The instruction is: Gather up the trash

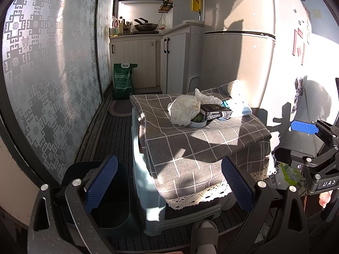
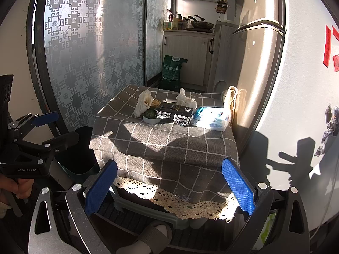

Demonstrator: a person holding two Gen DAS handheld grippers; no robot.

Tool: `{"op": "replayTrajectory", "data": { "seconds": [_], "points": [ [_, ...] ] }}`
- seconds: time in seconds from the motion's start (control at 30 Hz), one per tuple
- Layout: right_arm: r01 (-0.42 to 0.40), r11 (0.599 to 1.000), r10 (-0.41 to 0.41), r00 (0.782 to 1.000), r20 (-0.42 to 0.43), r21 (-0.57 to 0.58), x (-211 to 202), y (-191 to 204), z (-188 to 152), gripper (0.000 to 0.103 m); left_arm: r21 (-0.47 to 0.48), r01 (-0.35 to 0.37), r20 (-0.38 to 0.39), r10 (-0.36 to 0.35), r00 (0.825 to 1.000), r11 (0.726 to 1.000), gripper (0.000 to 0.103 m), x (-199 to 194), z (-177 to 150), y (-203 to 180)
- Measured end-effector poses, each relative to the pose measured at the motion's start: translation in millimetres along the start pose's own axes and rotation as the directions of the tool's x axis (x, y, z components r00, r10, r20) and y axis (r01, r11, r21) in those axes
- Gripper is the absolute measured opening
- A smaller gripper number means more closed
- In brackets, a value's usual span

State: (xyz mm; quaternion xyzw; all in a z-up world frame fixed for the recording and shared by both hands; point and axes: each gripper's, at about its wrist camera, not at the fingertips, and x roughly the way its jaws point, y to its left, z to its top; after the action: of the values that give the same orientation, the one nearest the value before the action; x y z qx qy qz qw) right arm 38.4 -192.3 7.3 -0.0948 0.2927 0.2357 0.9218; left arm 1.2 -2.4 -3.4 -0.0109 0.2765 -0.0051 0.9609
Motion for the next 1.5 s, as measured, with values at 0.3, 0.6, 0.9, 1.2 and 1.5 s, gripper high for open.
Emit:
{"op": "replayTrajectory", "data": {
  "seconds": [0.3, 0.6, 0.9, 1.2, 1.5],
  "points": [
    [0.001, 1.000, -0.001, 1.000, 0.000, 0.000, -0.4, 0.5, 0.4, 0.100, 0.000, 0.000, 0.000, 0.000, 1.000, 1.000, 0.100, 0.0, 0.2, 0.0],
    [0.005, 1.000, -0.005, 1.000, 0.001, 0.004, -0.9, -0.6, 0.6, 0.100, 0.001, 0.003, 0.004, -0.003, 1.000, 1.000, 0.100, -0.3, -0.7, -0.9],
    [0.001, 1.000, -0.002, 1.000, 0.026, 0.022, -7.5, -2.7, 3.6, 0.100, 0.026, 0.033, 0.039, -0.034, 0.999, 0.999, 0.089, -5.6, 4.7, -0.9],
    [-0.037, 0.998, 0.036, 0.999, 0.027, 0.047, -9.9, -4.5, 10.6, 0.084, 0.065, 0.096, 0.042, -0.098, 0.994, 0.993, 0.080, -6.3, 24.2, -4.1],
    [-0.073, 0.993, 0.070, 0.997, 0.032, 0.090, -10.3, -5.0, 17.7, 0.078, 0.085, 0.161, -0.027, -0.159, 0.987, 0.983, 0.052, 25.0, 59.7, -5.5]
  ]
}}
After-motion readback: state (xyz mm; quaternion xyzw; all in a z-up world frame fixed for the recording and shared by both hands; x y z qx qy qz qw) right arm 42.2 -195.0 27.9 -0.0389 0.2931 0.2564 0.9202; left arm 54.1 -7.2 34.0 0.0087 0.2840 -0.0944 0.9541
